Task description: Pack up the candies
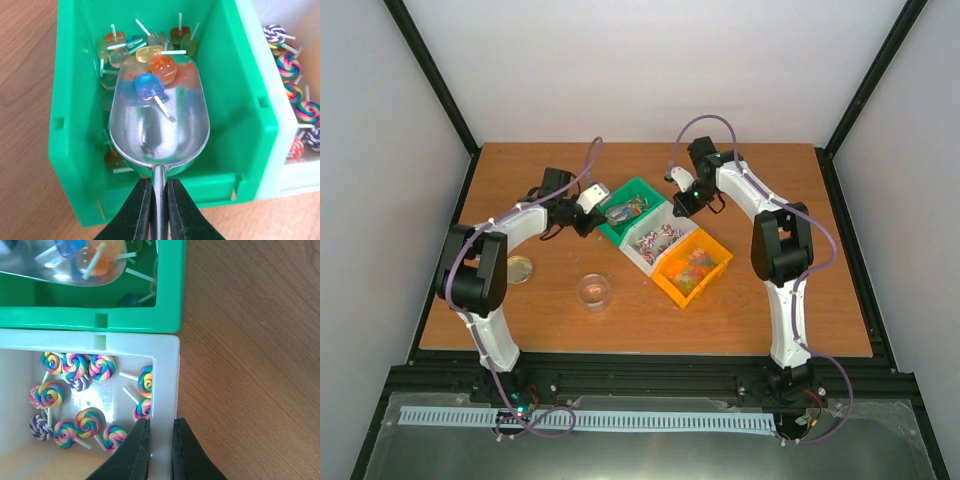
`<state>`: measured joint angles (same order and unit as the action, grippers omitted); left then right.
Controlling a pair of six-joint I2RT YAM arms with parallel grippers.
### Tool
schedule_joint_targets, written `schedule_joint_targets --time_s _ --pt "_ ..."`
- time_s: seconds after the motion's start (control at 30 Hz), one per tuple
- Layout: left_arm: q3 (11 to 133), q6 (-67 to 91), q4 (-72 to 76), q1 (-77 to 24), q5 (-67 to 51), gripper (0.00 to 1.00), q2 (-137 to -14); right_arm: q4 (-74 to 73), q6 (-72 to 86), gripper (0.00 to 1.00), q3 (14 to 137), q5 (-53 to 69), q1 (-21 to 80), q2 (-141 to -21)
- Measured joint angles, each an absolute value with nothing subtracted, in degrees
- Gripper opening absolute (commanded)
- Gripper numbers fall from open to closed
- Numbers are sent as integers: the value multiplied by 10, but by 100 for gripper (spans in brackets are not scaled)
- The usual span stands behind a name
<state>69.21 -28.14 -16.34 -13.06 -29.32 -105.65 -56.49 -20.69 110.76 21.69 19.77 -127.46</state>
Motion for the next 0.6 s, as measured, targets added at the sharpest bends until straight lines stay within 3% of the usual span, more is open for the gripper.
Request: schedule_joint_targets --time_s 0.6 --pt "598 -282 -98 -79 -384 1 -967 -572 -233 3 1108 227 189 -1275"
